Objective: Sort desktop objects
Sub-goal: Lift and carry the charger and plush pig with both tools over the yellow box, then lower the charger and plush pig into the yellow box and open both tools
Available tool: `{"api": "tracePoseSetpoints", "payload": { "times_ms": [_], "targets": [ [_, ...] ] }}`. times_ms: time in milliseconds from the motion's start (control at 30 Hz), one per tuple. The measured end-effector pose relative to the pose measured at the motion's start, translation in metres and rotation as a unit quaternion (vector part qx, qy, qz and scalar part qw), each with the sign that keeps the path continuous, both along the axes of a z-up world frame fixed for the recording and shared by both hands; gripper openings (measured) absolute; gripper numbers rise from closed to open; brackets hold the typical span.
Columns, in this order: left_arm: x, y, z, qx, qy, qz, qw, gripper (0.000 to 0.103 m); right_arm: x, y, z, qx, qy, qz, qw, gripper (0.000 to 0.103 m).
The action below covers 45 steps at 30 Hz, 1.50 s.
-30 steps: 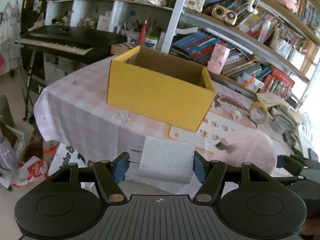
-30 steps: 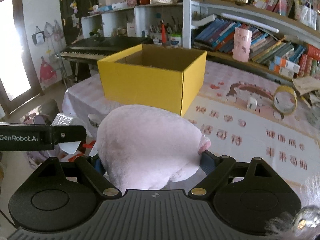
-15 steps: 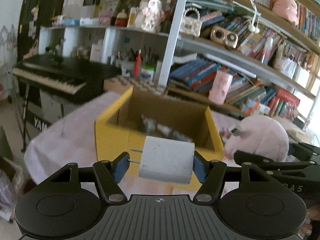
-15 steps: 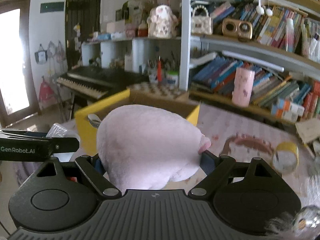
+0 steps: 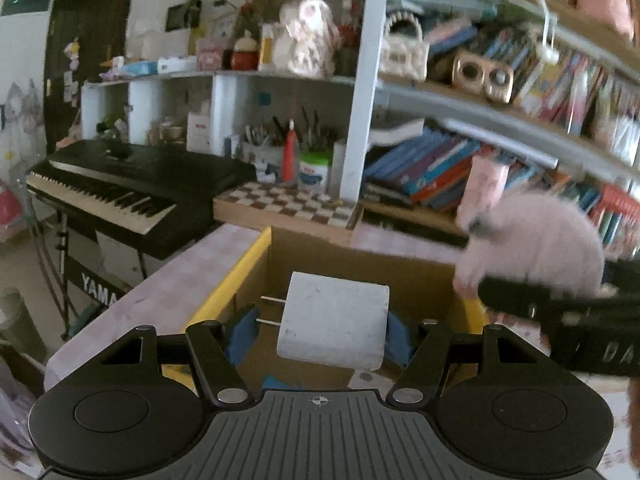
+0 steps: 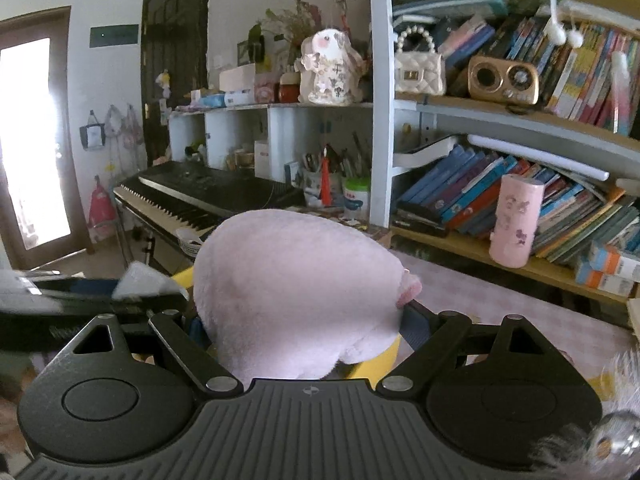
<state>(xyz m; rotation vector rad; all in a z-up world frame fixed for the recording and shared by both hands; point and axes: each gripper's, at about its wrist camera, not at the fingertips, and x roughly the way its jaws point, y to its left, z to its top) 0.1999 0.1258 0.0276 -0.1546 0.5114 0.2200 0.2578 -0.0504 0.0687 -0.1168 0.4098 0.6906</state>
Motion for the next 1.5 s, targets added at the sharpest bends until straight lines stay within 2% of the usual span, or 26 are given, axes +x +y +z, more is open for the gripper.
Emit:
{"api": "tracePoseSetpoints", "payload": {
  "times_ms": [167, 333, 467, 600, 833, 900, 1033, 1133, 1200, 1267, 1500],
  "targets": [
    [0.029, -0.004, -0.022, 0.013, 0.050, -0.011, 0.9986, 0.066, 0.032, 0.015, -0.007, -0.005, 0.029, 0.021, 0.999, 0.087],
    [0.048, -0.016, -0.043, 0.019, 0.096, -0.031, 0.9947, 0.066, 0.065, 0.040, -0.017, -0.016, 0.082, 0.059, 0.995, 0.087],
    [0.056, -0.027, -0.054, 0.031, 0.122, -0.051, 0.9907, 0.067, 0.087, 0.064, -0.029, -0.042, 0.122, 0.090, 0.988, 0.087],
    [0.059, -0.034, -0.060, 0.043, 0.138, -0.060, 0.9876, 0.067, 0.097, 0.085, -0.042, -0.082, 0.134, 0.112, 0.981, 0.087],
    [0.058, -0.036, -0.060, 0.044, 0.142, -0.065, 0.9869, 0.067, 0.109, 0.108, -0.062, -0.145, 0.172, 0.129, 0.966, 0.087],
    [0.057, -0.039, -0.061, 0.050, 0.144, -0.067, 0.9860, 0.067, 0.113, 0.110, -0.066, -0.151, 0.193, 0.127, 0.961, 0.087],
    [0.057, -0.040, -0.062, 0.057, 0.145, -0.073, 0.9850, 0.068, 0.112, 0.112, -0.068, -0.167, 0.200, 0.132, 0.957, 0.087],
    [0.055, -0.040, -0.060, 0.062, 0.135, -0.069, 0.9865, 0.069, 0.110, 0.114, -0.068, -0.175, 0.192, 0.131, 0.957, 0.090],
    [0.053, -0.040, -0.057, 0.064, 0.126, -0.063, 0.9880, 0.073, 0.110, 0.113, -0.067, -0.173, 0.189, 0.128, 0.958, 0.091],
    [0.049, -0.040, -0.052, 0.067, 0.112, -0.060, 0.9896, 0.080, 0.110, 0.110, -0.066, -0.164, 0.189, 0.123, 0.960, 0.092],
    [0.031, -0.035, -0.036, 0.071, 0.085, -0.055, 0.9923, 0.085, 0.098, 0.087, -0.056, -0.123, 0.187, 0.085, 0.971, 0.094]
  ]
}}
